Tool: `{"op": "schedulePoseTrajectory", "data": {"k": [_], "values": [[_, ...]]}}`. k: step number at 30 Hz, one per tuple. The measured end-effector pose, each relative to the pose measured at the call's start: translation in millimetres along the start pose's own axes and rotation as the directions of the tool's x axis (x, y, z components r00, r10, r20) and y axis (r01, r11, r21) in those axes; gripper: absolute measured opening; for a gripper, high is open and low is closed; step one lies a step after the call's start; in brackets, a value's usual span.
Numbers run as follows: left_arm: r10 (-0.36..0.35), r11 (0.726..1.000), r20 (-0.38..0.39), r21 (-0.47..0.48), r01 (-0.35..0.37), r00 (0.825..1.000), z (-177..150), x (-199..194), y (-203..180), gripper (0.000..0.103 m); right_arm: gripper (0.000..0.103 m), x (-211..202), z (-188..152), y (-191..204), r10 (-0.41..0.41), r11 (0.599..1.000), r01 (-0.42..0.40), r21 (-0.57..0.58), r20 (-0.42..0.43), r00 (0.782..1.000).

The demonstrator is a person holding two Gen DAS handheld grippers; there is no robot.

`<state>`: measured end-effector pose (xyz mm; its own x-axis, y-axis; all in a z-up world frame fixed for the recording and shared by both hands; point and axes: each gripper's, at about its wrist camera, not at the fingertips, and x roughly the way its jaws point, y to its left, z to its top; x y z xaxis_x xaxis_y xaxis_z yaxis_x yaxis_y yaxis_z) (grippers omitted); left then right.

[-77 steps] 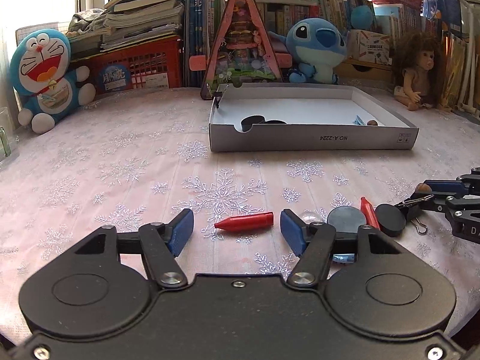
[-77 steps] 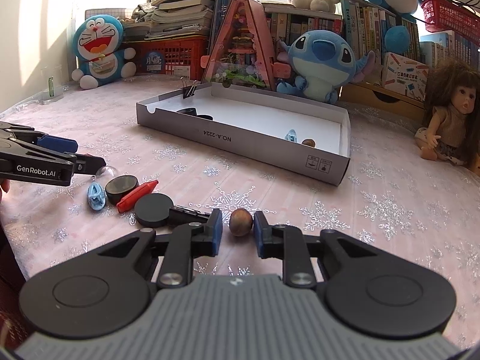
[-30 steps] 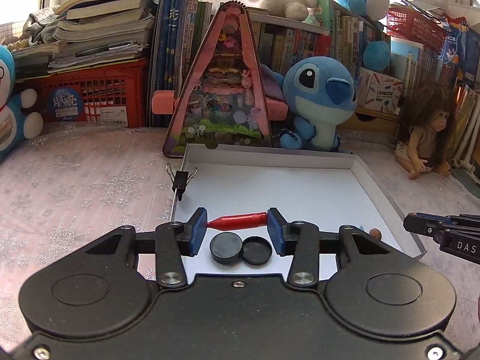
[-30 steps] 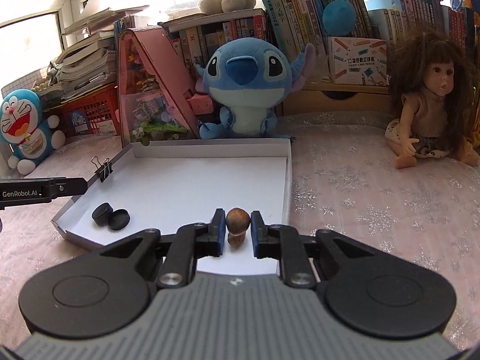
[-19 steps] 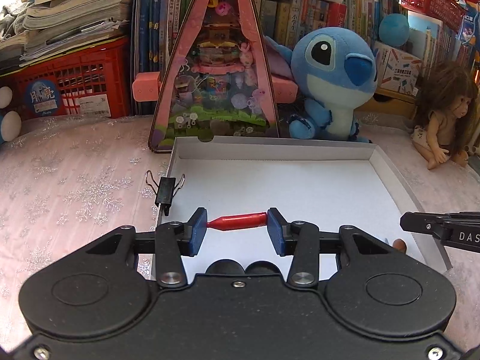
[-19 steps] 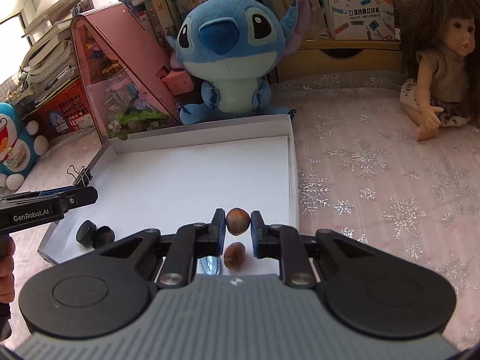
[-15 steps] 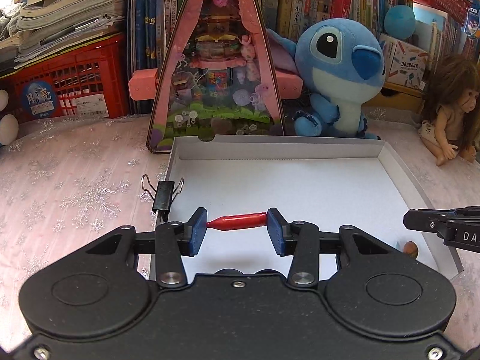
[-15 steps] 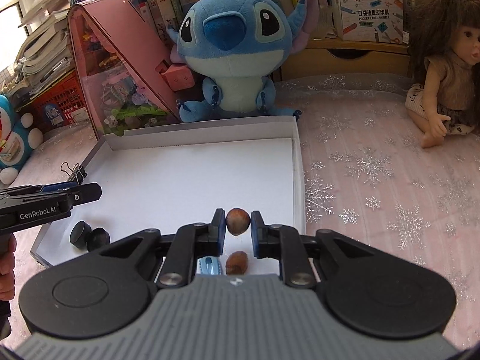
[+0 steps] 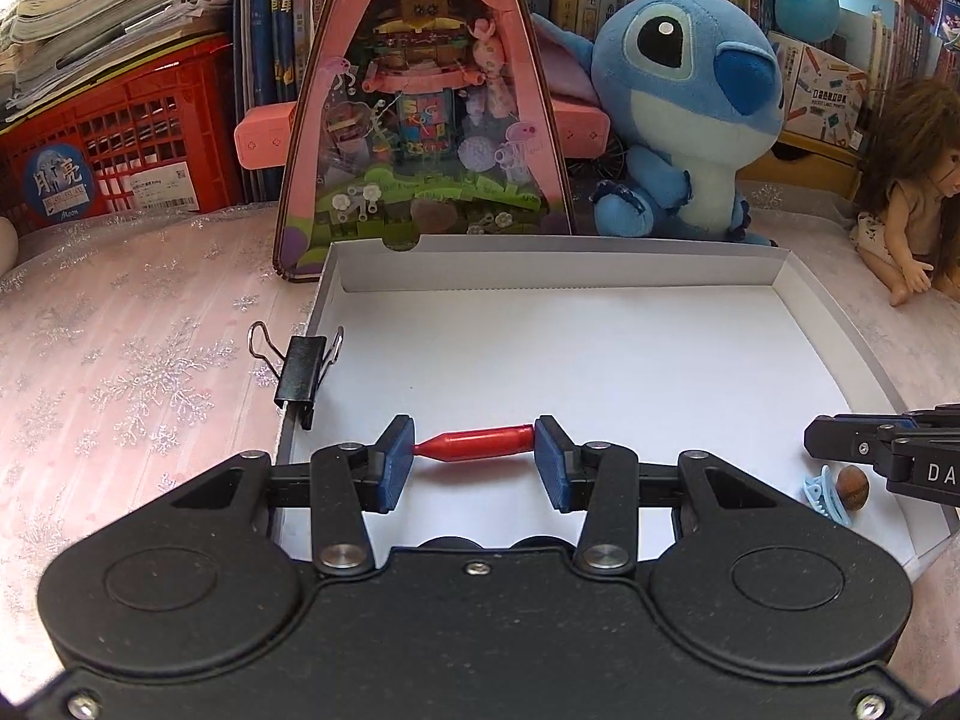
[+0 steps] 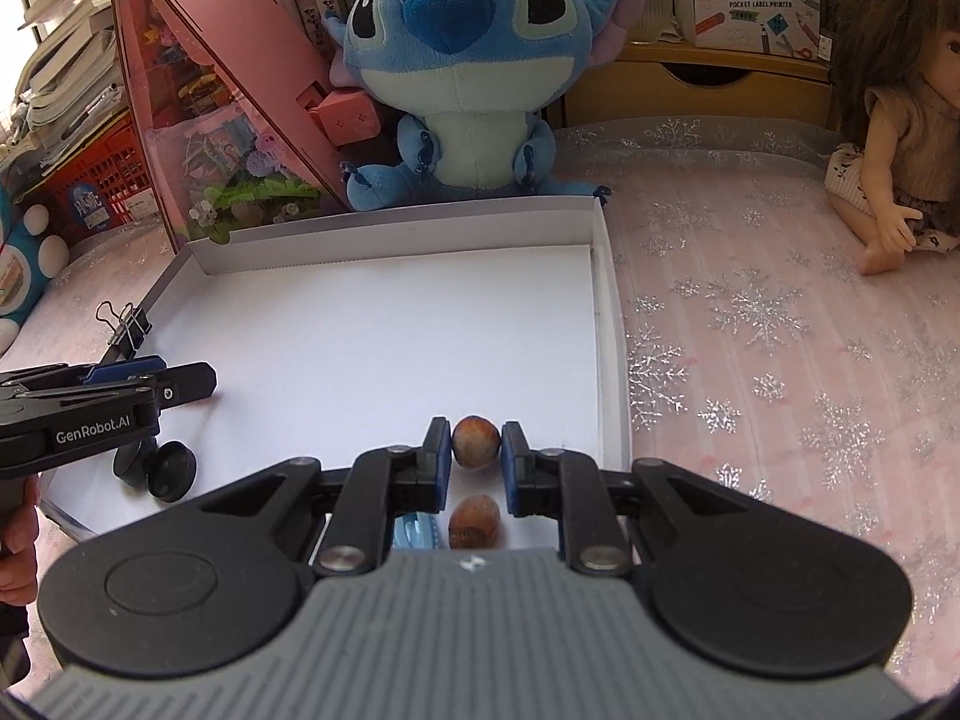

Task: Organize rigid objects
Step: 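Carry the red marker in the left gripper while the right gripper carries the nut over the tray, then open the left gripper to drop the marker while the right gripper releases the nut into the tray, then move both grippers back down to the objects on the tablecloth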

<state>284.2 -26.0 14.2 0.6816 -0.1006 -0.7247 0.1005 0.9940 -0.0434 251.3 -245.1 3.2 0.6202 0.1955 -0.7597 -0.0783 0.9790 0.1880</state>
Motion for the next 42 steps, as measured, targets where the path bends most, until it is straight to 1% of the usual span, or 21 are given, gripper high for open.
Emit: {"op": "schedulePoseTrajectory", "data": {"k": [3,7,10,12,14,15,17,20,22,29,35,39,42], "values": [[0.002,1.000,-0.003,-0.001,-0.002,1.000,-1,3,-1,0.041,0.022,1,0,1,-0.001,1.000,0.001,-0.004,0.000,1.000],[0.017,1.000,0.012,0.025,-0.017,1.000,-4,4,-5,0.041,0.022,0,0,1,-0.001,1.000,0.001,-0.007,0.001,1.000],[0.013,0.999,0.015,0.028,-0.014,1.000,-4,2,-6,0.042,0.027,-1,-1,1,0.006,1.000,-0.006,0.003,0.010,1.000],[0.012,0.999,0.022,0.041,-0.013,1.000,-5,-1,-8,0.043,0.027,-4,-1,0,0.011,1.000,-0.011,0.010,0.020,1.000],[0.014,0.998,0.036,0.055,-0.016,0.999,-5,-6,-9,0.051,0.031,-7,-1,0,0.013,1.000,-0.014,0.014,0.029,0.999],[0.012,0.998,0.042,0.057,-0.015,0.999,-5,-9,-10,0.053,0.033,-10,-2,0,0.016,1.000,-0.017,0.012,0.038,0.999],[0.003,0.998,0.056,0.057,-0.006,0.998,-6,-18,-10,0.064,0.045,-17,-3,1,0.019,1.000,-0.019,-0.001,0.062,0.998],[-0.017,0.999,0.077,0.052,0.013,0.997,-12,-33,-10,0.076,0.049,-29,-8,4,0.023,0.999,-0.020,-0.033,0.095,0.995],[-0.038,0.998,0.089,0.062,0.033,0.995,-17,-44,-11,0.079,0.054,-37,-12,8,0.027,0.998,-0.019,-0.066,0.118,0.993],[-0.089,0.994,0.110,0.066,0.082,0.990,-38,-79,-15,0.083,0.064,-64,-30,17,0.068,0.992,-0.047,-0.119,0.173,0.983],[-0.117,0.989,0.131,0.101,0.104,0.985,-66,-107,-21,0.084,0.068,-86,-57,24,0.115,0.981,-0.079,-0.176,0.201,0.973],[-0.147,0.984,0.135,0.117,0.132,0.980,-83,-125,-25,0.084,0.070,-99,-74,27,0.129,0.975,-0.084,-0.206,0.215,0.968],[-0.161,0.982,0.145,0.120,0.144,0.976,-96,-137,-27,0.084,0.073,-108,-85,27,0.159,0.970,-0.111,-0.218,0.219,0.963]]}}
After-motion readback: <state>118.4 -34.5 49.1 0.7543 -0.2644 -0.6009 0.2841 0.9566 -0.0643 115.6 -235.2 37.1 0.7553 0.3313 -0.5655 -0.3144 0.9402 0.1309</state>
